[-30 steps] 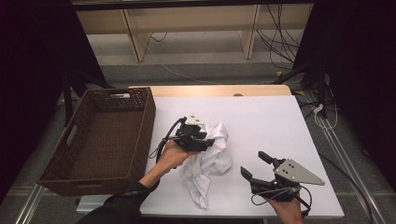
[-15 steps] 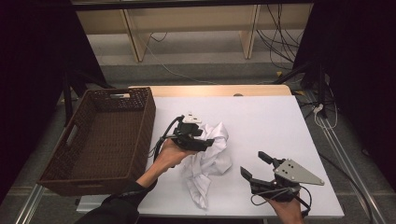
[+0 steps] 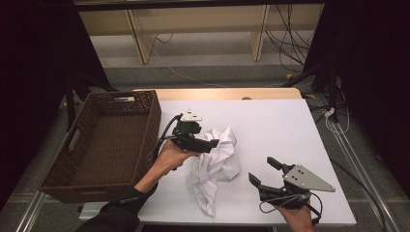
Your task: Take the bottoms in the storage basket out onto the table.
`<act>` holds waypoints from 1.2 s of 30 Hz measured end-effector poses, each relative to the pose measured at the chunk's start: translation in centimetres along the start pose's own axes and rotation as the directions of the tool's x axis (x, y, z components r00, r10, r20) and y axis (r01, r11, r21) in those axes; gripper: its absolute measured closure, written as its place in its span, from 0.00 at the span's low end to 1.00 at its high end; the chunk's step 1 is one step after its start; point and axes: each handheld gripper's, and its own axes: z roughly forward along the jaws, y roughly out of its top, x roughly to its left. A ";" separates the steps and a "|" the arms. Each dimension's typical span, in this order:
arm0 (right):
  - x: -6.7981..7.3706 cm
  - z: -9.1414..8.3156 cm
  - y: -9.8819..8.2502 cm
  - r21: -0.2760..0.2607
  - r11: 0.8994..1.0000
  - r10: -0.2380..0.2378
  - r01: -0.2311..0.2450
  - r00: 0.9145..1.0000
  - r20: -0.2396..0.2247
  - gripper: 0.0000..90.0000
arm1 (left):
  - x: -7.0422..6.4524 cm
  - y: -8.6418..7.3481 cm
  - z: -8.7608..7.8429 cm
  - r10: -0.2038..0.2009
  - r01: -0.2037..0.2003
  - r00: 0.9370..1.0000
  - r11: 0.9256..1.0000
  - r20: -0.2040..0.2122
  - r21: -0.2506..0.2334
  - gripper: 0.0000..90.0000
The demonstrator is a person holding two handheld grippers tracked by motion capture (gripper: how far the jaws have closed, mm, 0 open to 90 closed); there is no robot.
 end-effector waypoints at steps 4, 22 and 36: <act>0.0 0.0 0.0 0.000 1.000 0.001 -0.001 1.000 0.000 0.26 | -0.1 0.0 -0.4 -0.004 0.004 1.000 1.000 0.006 -0.008 0.19; 0.0 0.0 0.0 -0.001 1.000 -0.001 0.001 1.000 0.000 0.26 | -0.5 -0.4 -1.1 0.009 -0.008 0.999 0.999 0.032 -0.044 0.17; 0.1 -0.1 0.0 -0.001 1.000 -0.002 0.002 1.000 -0.001 0.26 | -0.6 -1.1 -2.0 0.010 -0.004 0.999 0.993 0.051 -0.119 0.17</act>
